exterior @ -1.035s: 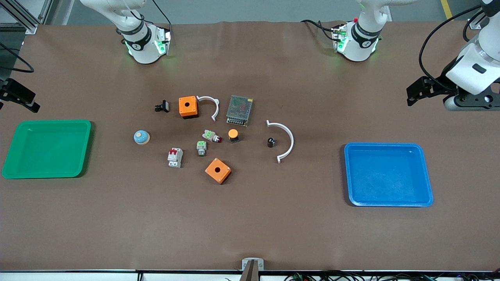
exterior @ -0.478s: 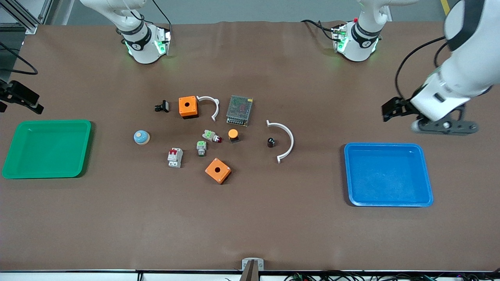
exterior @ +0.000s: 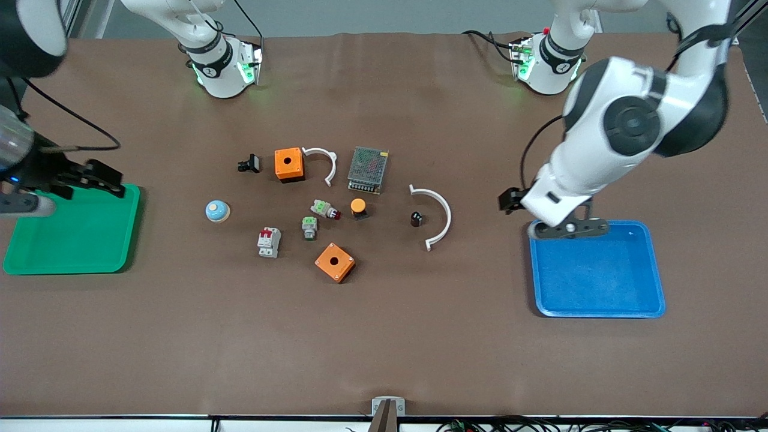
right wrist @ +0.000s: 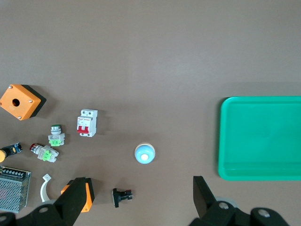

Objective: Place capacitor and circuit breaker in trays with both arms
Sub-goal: 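Move the left gripper toward the capacitor while the right gripper reaches the breaker, then lower the left gripper onto the capacitor while the right gripper lowers onto the breaker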

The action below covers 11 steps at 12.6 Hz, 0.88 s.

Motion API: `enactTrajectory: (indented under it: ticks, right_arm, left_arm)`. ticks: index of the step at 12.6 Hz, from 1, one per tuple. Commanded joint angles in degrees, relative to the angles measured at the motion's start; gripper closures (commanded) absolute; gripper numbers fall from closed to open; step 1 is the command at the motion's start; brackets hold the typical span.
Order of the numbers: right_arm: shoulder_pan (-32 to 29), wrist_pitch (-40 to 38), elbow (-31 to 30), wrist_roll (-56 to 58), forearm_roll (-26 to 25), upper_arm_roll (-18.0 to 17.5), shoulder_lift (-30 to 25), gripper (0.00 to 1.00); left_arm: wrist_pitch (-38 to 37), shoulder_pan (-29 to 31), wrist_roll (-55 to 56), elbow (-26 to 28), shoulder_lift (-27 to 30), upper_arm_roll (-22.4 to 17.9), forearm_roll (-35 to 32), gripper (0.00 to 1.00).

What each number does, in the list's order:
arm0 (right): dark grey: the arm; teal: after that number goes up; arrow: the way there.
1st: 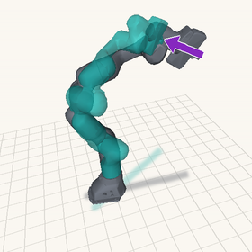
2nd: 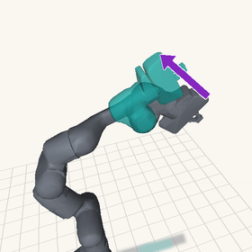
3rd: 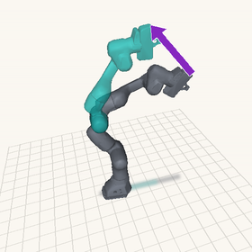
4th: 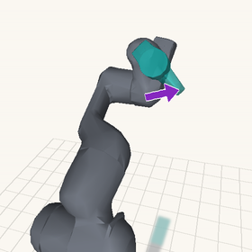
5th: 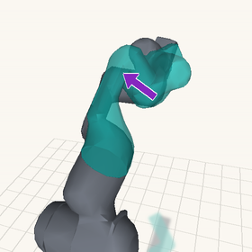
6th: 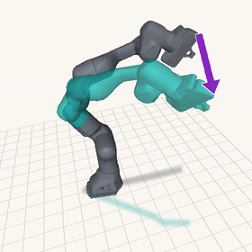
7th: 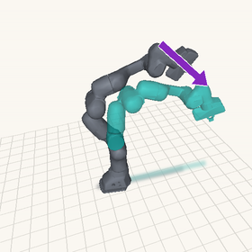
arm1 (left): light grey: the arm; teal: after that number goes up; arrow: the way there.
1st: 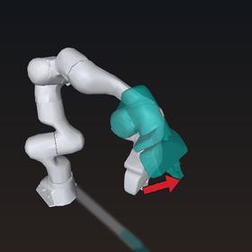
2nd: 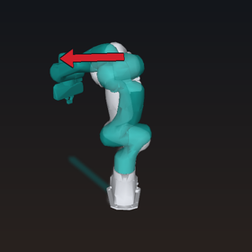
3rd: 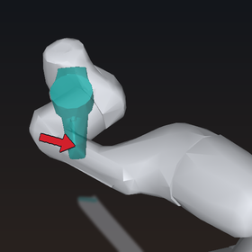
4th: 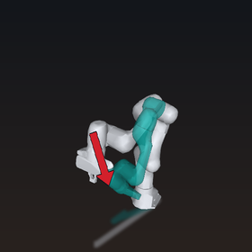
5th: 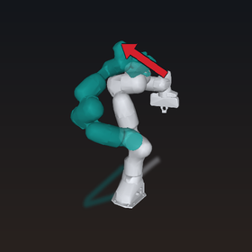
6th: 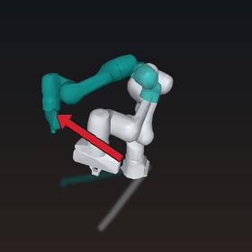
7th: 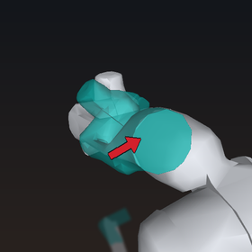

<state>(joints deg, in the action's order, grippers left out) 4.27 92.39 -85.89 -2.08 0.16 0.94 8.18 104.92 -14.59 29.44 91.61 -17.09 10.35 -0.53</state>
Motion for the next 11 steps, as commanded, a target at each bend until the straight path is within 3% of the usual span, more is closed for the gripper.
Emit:
enactTrajectory:
  ticks: [1,5,11]
  right_arm:
    - [1.26,0.07,1.43,-2.05,0.55,0.03,1.84,0.0]
    - [7.66,1.56,-1.28,-2.66,1.07,0.12,6.14,0.0]
    - [14.08,23.94,-19.2,-13.79,3.36,0.03,7.9,0.0]
  left_arm:
    - [3.87,-3.94,9.71,-1.08,-4.16,-0.24,0.27,0.0]
    - [10.73,-9.83,23.88,-0.99,-11.54,-0.24,0.0,0.03]
    - [20.05,-15.29,36.47,-0.99,-19.9,-0.24,0.01,0.22]
